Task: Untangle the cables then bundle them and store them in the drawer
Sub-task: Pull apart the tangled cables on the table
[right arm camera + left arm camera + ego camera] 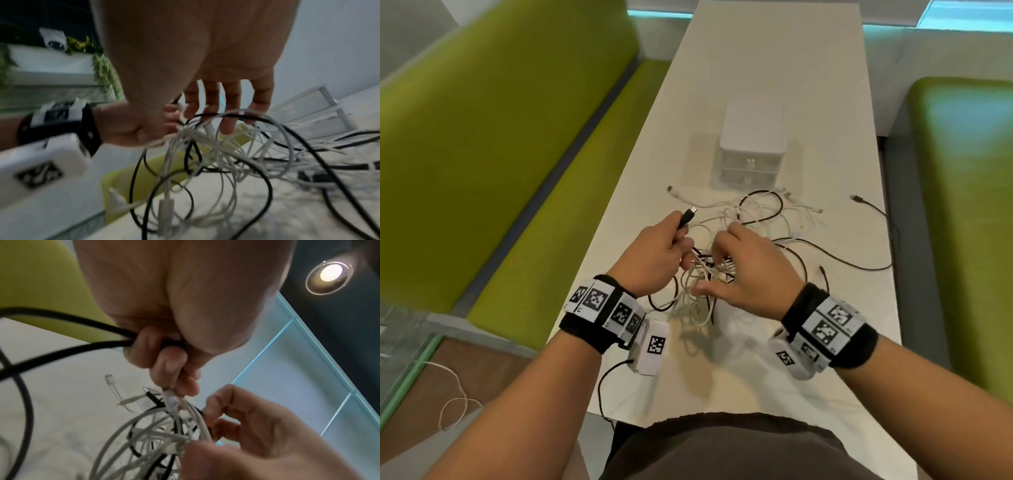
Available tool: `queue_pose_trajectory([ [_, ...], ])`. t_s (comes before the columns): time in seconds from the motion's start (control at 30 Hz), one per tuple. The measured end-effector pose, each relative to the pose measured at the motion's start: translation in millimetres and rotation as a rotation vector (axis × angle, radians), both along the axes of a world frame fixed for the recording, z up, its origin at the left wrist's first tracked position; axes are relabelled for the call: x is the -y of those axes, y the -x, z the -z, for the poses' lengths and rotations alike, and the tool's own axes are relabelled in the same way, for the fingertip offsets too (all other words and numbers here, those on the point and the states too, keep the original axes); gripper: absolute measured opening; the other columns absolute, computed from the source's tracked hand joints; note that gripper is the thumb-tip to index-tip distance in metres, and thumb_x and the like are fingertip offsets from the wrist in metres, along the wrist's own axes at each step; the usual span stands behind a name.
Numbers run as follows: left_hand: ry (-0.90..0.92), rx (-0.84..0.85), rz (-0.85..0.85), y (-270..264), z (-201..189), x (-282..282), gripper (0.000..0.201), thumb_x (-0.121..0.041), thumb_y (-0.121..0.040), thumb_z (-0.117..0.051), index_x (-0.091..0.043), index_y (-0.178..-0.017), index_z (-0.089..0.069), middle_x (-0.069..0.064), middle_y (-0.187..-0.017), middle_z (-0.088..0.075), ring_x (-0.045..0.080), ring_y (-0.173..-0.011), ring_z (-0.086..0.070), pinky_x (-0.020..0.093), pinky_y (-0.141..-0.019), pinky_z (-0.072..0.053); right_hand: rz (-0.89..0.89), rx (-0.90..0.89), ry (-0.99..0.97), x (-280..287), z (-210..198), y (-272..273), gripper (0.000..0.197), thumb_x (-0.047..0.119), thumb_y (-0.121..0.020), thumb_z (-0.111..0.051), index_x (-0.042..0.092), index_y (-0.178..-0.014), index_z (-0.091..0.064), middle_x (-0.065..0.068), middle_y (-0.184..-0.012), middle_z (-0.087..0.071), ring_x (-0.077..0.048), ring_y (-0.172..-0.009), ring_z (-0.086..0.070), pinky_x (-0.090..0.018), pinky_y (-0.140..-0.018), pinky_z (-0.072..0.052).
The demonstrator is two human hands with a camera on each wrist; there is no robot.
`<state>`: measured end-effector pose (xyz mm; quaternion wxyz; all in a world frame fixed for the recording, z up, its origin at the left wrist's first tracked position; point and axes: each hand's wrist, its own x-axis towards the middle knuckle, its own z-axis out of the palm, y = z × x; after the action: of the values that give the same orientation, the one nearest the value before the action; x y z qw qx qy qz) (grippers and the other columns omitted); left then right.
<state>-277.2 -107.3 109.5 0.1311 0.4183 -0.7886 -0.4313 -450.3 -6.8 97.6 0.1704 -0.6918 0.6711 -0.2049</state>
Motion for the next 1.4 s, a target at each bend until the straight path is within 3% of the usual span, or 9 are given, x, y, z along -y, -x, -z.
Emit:
queue_pose_trajectory([
  [0.13, 0.018, 0.038, -0.030, -2.4, 1.6, 2.3, 0.022, -0.012, -0.100, -0.050, -0.021, -0.083, -0.040, -0.005, -0.063, -0.059, 0.014, -0.066, -0.062, 0.032, -0.066, -0.043, -0.020, -0.017, 0.021, 3.1, 18.4, -4.6, 0.022, 0.019, -0.087, -0.066, 0.023, -0.108, -0.067, 0.002, -0.097, -0.058, -0.023, -0.077, -0.058, -0.038, -0.063, -0.048],
  [0.43, 0.094, 0.159, -0.208, -21.2, 17.7, 7.8, 0.023, -0.017, -0.103, -0.046, -0.027, -0.084, -0.037, -0.005, -0.079, -0.070, 0.015, -0.078, -0.062, 0.040, -0.070, -0.048, -0.165, -0.001, 0.030, -3.2, 9.8, 39.1, 0.025, 0.027, -0.074, -0.048, 0.025, -0.057, -0.067, 0.004, -0.093, -0.066, -0.027, -0.092, -0.055, -0.042, -0.073, -0.047],
  [0.53, 0.122, 0.139, -0.227, -20.8, 14.9, 5.5, 0.025, -0.017, -0.101, -0.049, -0.027, -0.083, -0.036, -0.005, -0.078, -0.070, 0.011, -0.074, -0.062, 0.035, -0.066, -0.045, 0.065, -0.096, -0.015, -8.0, 14.6, 56.5, 0.021, 0.014, -0.079, -0.062, 0.028, -0.078, -0.078, 0.000, -0.105, -0.063, -0.030, -0.097, -0.051, -0.048, -0.079, -0.050],
  [0.7, 0.138, 0.096, -0.086, -20.7, 5.9, 1.6, 0.032, -0.027, -0.096, -0.063, -0.024, -0.082, -0.035, -0.017, -0.091, -0.073, 0.012, -0.074, -0.062, 0.034, -0.068, -0.050, 0.304, -0.123, -0.023, -12.0, 9.3, 53.1, 0.032, 0.043, -0.083, -0.063, 0.036, -0.113, -0.070, -0.001, -0.130, -0.048, -0.030, -0.119, -0.043, -0.047, -0.096, -0.042],
  [0.87, 0.258, 0.048, -0.101, -8.3, 10.5, 0.1, 0.026, -0.017, -0.092, -0.070, -0.017, -0.090, -0.044, -0.019, -0.090, -0.072, -0.003, -0.063, -0.052, 0.032, -0.064, -0.040, -0.009, 0.004, 0.270, -7.1, -4.2, 26.4, 0.028, 0.030, -0.088, -0.068, 0.027, -0.116, -0.069, 0.005, -0.121, -0.062, -0.019, -0.112, -0.054, -0.044, -0.092, -0.045],
  [1.03, 0.223, -0.018, -0.083, -1.2, 1.3, 2.8, 0.023, -0.015, -0.093, -0.069, -0.010, -0.096, -0.047, -0.014, -0.089, -0.072, 0.009, -0.050, -0.043, 0.033, -0.059, -0.044, -0.169, -0.161, -0.186, 1.6, 10.3, 1.8, 0.065, 0.055, -0.085, -0.068, 0.035, -0.143, -0.047, 0.006, -0.124, -0.068, -0.019, -0.107, -0.064, -0.037, -0.080, -0.053],
  [1.17, 0.224, 0.096, 0.021, -12.2, 2.5, 4.8, 0.037, -0.028, -0.084, -0.079, -0.016, -0.094, -0.046, -0.025, -0.092, -0.071, -0.003, -0.063, -0.049, 0.033, -0.065, -0.042, -0.029, -0.090, -0.065, 5.2, 20.8, 4.8, 0.019, 0.024, -0.089, -0.060, 0.026, -0.107, -0.068, 0.003, -0.091, -0.070, -0.025, -0.088, -0.062, -0.034, -0.066, -0.044],
  [1.23, 0.219, 0.112, 0.066, -15.5, 7.0, 1.9, 0.044, -0.028, -0.077, -0.085, -0.023, -0.091, -0.043, -0.029, -0.096, -0.071, -0.007, -0.078, -0.056, 0.031, -0.071, -0.044, 0.017, -0.010, -0.010, 6.5, 20.1, 13.6, 0.012, 0.013, -0.081, -0.059, 0.023, -0.086, -0.059, 0.005, -0.083, -0.059, -0.026, -0.082, -0.056, -0.035, -0.064, -0.038],
  [1.4, 0.338, 0.093, 0.055, -3.8, 7.9, -14.9, 0.052, -0.042, -0.072, -0.085, -0.047, -0.085, -0.035, -0.031, -0.080, -0.063, 0.013, -0.089, -0.069, 0.032, -0.069, -0.051, 0.016, 0.375, 0.057, 2.9, 0.8, 27.5, 0.014, 0.008, -0.071, -0.065, 0.017, -0.076, -0.057, 0.003, -0.103, -0.047, -0.021, -0.089, -0.054, -0.040, -0.076, -0.052],
])
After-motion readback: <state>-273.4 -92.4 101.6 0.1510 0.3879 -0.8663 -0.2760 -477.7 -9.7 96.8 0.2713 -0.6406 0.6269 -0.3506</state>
